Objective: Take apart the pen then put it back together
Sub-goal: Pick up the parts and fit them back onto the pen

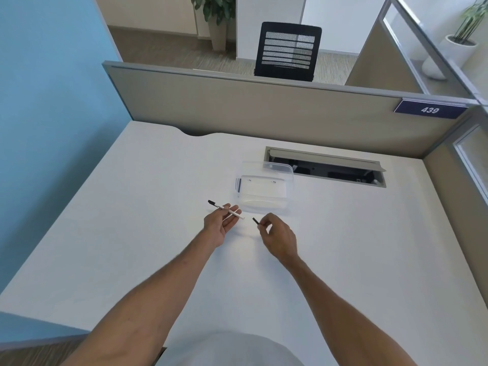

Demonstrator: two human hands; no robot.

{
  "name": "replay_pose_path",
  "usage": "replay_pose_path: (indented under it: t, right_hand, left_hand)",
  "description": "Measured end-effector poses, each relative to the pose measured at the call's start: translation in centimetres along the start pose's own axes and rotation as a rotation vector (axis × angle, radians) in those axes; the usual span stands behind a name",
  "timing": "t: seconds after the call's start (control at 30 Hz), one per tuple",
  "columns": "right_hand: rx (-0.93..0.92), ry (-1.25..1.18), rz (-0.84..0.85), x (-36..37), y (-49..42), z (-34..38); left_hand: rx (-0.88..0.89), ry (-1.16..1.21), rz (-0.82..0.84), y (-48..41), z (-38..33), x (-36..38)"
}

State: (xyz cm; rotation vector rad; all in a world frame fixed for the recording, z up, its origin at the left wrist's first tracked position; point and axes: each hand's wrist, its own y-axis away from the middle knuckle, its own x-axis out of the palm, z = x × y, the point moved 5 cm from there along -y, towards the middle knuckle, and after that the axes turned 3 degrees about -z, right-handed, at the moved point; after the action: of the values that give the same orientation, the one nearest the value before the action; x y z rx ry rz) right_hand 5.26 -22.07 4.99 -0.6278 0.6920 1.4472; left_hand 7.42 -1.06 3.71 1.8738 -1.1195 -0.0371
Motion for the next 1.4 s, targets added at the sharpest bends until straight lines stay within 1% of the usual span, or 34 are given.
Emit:
replay_pose_path:
  t: [0.17,0.6,1.03,1.4]
  right_hand:
    - [-0.080,-0.027,-0.005,-0.2,0.0,1.9]
    - [-0.118,-0.033,-0.017,-0.4,0.2,2.5]
    - [-0.113,0.023,0.004,-0.4,0.2,2.1]
    - [-0.109,0.016,-0.044,-0.4,0.3,2.3]
  left_hand:
    - [0.024,0.001,-0.006,0.4,-0.2,0.3]
    - [0.040,-0.017,0.013,0.5,-0.1,0.3]
    - [0.019,-0.033,0.012,1.4,-0.2,0.6]
    - [0.027,-0.027,0.005,1.2,-0.1,0.2]
